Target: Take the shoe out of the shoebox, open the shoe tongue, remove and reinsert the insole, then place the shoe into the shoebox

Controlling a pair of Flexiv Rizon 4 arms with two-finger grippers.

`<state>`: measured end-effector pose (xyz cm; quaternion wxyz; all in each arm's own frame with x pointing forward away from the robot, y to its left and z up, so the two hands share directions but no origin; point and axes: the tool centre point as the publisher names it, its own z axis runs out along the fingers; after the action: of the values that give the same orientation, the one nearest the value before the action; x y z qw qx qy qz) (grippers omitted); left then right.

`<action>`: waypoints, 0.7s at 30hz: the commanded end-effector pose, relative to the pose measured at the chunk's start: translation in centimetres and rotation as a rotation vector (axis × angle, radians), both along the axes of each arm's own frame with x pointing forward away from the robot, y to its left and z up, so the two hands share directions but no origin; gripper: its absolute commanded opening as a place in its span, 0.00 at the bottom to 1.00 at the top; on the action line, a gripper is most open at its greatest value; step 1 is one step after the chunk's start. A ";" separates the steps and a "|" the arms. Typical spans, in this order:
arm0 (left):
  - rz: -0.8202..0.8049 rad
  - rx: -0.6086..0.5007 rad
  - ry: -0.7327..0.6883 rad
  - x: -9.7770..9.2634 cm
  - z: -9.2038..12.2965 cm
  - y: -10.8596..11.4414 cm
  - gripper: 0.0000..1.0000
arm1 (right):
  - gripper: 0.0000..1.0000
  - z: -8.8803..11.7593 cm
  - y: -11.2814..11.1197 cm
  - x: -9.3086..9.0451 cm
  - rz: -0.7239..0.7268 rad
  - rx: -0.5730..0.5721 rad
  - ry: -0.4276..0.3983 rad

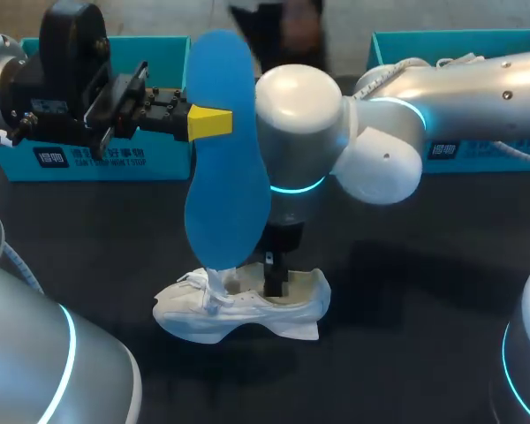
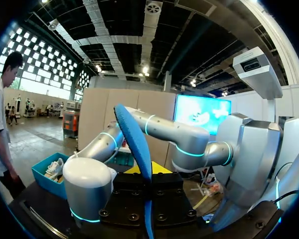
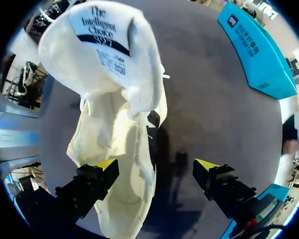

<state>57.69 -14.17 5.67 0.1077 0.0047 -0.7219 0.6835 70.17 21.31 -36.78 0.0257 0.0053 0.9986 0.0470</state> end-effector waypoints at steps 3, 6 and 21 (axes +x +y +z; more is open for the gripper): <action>-0.003 0.003 -0.001 0.1 0.0 -0.1 0.00 | 0.85 -1.0 0.8 0.1 0.000 -0.008 0.004; -0.003 0.003 -0.001 0.1 0.0 -0.1 0.00 | 0.64 -0.9 1.1 0.1 -0.004 -0.017 0.003; -0.003 0.003 -0.001 0.1 0.0 -0.1 0.00 | 0.00 -0.4 0.8 -0.5 -0.036 -0.047 0.005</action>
<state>57.69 -14.17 5.67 0.1077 0.0047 -0.7219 0.6835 69.90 22.22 -37.49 0.0207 0.0205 0.9993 0.0243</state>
